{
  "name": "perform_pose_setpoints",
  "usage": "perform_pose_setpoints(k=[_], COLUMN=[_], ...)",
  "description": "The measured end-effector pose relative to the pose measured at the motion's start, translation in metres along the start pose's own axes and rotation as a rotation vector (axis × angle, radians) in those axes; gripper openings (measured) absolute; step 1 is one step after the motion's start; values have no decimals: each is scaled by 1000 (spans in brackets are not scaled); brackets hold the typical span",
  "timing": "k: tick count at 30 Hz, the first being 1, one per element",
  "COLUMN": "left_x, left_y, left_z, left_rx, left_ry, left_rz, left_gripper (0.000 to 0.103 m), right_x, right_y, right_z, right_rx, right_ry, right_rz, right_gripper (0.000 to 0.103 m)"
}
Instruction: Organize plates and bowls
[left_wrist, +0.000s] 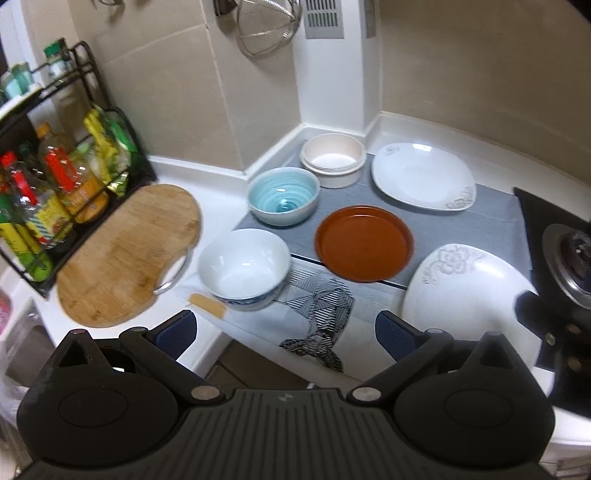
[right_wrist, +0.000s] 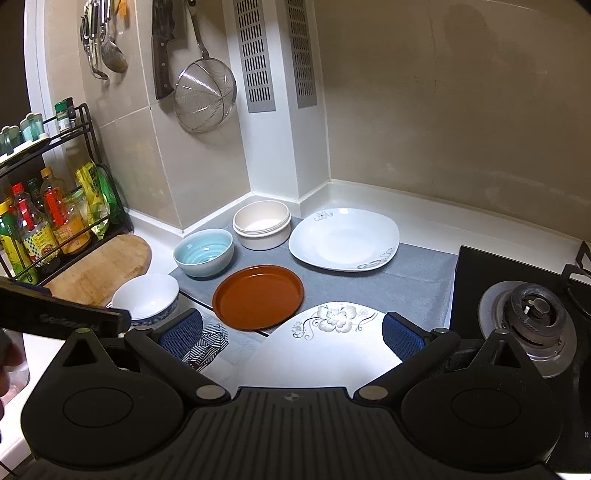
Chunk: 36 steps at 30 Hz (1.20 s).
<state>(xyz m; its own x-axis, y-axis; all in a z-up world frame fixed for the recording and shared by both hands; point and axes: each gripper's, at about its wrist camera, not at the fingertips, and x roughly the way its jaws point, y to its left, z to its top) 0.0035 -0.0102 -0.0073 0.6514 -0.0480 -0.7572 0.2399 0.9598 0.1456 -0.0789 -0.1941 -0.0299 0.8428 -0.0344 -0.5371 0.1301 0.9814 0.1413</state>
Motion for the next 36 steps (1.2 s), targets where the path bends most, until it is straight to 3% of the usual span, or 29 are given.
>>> perform_pose_setpoints(k=[5,12,22,25,29,36], left_x=[20,88,195,219,233,262], left_y=[18,25,7,1,-7,-11], left_z=[19,80,137,146,156,160], left_rx=[9,110,83,68,84,52], left_ry=[-7,39,267,331,344,465], left_rz=[-87,-182,-452,-479,-456,-449], left_gripper=[103,103,103,102,100,78], right_x=[29,89,174,195,231,276], right_y=[-2,-7,-32,-41,-44,-42], right_z=[13,32,56,58,61,60], right_rx=[19,68,120,144,118,28], right_ry=[32,95,227,279,359,460], right_rz=[-11,-96,-218,-207,-158,-98], right_gripper=[103,103,103,103,103,102])
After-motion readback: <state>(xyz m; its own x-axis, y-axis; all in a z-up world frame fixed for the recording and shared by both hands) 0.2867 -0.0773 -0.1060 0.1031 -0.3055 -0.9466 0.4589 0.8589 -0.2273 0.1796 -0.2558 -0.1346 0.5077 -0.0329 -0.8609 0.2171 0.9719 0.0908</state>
